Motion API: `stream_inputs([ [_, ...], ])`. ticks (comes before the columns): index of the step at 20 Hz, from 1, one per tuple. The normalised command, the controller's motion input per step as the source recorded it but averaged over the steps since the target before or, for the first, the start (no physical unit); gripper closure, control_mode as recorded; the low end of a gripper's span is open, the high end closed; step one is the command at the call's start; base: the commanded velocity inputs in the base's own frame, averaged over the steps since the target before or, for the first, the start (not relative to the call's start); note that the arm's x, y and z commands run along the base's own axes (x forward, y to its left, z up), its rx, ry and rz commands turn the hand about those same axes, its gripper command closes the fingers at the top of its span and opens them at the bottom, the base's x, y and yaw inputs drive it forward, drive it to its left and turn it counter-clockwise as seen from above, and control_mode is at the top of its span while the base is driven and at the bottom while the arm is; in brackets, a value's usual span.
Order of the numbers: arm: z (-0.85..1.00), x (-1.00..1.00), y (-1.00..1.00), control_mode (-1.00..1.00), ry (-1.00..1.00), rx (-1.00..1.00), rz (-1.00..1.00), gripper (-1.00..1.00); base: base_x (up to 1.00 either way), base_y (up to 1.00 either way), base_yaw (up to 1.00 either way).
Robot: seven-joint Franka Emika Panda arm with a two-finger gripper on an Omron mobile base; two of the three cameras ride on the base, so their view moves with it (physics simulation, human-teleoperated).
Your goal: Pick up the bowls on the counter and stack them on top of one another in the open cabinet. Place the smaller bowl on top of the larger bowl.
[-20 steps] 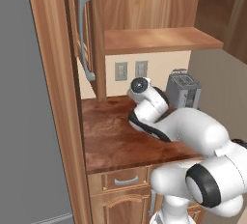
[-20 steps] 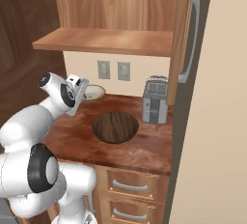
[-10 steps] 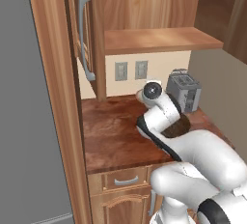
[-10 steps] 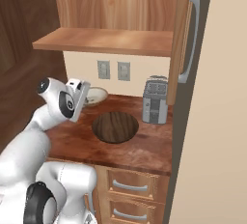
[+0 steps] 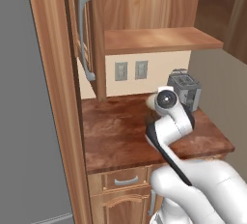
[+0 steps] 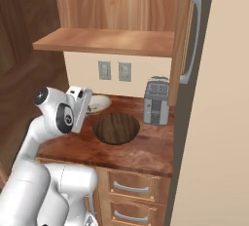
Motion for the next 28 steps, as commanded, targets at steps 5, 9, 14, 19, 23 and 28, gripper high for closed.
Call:
stream_inputs([
  [5, 0.0, -0.43, -0.17, -1.0, 0.0, 0.0, 0.0, 1.0, 0.0, 0.0, 0.0],
  [9, 0.03, -0.27, -0.13, -1.0, 0.04, 0.0, 0.0, 1.0, 0.0, 0.0, 0.0],
  [14, 0.02, -0.22, -0.11, -1.0, 0.08, 0.0, 0.0, 1.0, 0.0, 0.0, 0.0],
  [19, 0.0, -0.17, -0.1, -1.0, 0.1, 0.0, 0.0, 1.0, 0.0, 0.0, 0.0],
  [23, 0.0, -0.16, -0.08, -1.0, 0.08, 0.0, 0.0, 1.0, 0.0, 0.0, 0.0],
  [28, -0.01, -0.01, -0.06, -1.0, 0.02, 0.0, 0.0, 1.0, 0.0, 0.0, 0.0],
])
